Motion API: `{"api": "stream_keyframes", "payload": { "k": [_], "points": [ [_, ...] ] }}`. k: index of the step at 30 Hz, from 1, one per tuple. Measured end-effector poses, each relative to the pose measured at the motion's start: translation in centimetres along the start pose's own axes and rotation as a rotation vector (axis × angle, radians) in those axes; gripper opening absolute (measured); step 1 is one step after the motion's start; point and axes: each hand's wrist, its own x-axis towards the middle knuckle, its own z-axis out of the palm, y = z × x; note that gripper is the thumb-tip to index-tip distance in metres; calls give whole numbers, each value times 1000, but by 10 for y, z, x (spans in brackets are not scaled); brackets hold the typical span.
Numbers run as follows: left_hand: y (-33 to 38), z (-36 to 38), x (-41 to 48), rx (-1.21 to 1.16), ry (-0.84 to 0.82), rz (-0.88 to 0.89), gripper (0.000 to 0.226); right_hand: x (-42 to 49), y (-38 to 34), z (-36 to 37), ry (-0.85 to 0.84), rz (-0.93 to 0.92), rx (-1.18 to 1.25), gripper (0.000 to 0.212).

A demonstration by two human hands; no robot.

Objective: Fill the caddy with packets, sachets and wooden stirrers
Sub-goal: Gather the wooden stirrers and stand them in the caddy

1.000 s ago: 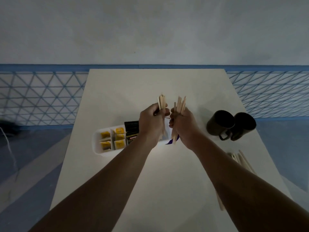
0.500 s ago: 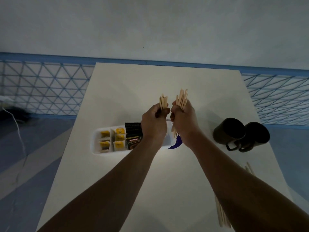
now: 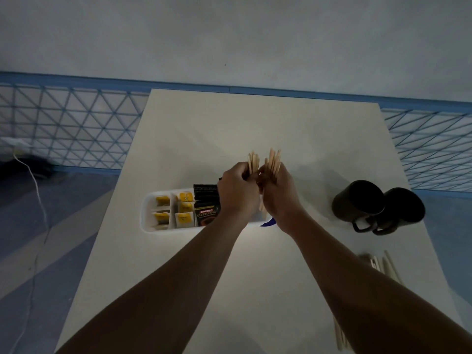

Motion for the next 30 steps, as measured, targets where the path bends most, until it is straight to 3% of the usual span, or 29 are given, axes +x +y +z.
{"api": "stream_keyframes", "payload": {
  "k": [6, 11, 19, 27, 30],
  "points": [
    [4, -3, 0, 7, -8, 19, 31, -6, 5, -1, -9, -39, -220, 14],
    [7, -7, 1, 9, 2, 63, 33, -6, 3, -3, 8, -126, -345, 39],
    [16, -20, 3, 3, 54, 139, 30, -9, 0, -16, -9, -176, -407, 58],
    [20, -17, -14, 15, 11, 143, 12, -27, 0, -38, 51, -194, -415, 54],
    [19, -7, -25, 29, -63, 126, 11, -37, 6, -54, 51, -162, -411, 42]
  ]
}}
